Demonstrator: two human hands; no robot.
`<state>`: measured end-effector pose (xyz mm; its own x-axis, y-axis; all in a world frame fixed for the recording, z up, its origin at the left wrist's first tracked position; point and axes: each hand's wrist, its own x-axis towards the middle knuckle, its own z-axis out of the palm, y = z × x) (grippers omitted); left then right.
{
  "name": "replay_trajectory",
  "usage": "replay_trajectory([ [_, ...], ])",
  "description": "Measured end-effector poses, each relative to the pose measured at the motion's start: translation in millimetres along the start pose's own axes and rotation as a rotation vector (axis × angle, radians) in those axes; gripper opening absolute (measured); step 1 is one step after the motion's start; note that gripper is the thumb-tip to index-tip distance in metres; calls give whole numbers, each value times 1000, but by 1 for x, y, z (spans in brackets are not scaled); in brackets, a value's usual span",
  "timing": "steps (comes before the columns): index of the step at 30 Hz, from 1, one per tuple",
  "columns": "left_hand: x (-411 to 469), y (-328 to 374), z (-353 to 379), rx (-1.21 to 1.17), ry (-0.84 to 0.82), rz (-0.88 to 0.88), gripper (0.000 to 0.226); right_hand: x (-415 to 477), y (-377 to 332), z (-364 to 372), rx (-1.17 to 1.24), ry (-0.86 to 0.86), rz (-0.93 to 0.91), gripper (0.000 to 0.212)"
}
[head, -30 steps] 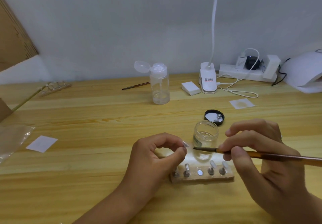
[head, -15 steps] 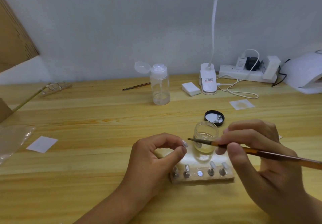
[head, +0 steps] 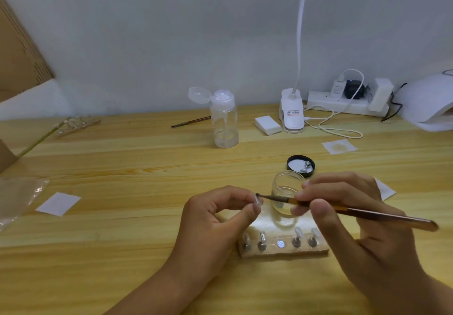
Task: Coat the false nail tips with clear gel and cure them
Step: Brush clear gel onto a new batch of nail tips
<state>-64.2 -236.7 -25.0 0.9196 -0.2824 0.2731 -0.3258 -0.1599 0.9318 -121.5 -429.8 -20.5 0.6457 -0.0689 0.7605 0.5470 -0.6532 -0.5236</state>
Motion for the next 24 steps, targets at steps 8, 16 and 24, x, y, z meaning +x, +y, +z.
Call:
replay_trajectory([
  [8,0,0,1,-72,-9,-16,4,0,-1,-1,57,16,9,17],
  [16,1,-1,1,-92,-12,-23,4,-1,-2,-2,132,6,-26,27],
  [24,1,-1,0,-116,-22,-40,5,-2,1,0,95,-15,12,21],
])
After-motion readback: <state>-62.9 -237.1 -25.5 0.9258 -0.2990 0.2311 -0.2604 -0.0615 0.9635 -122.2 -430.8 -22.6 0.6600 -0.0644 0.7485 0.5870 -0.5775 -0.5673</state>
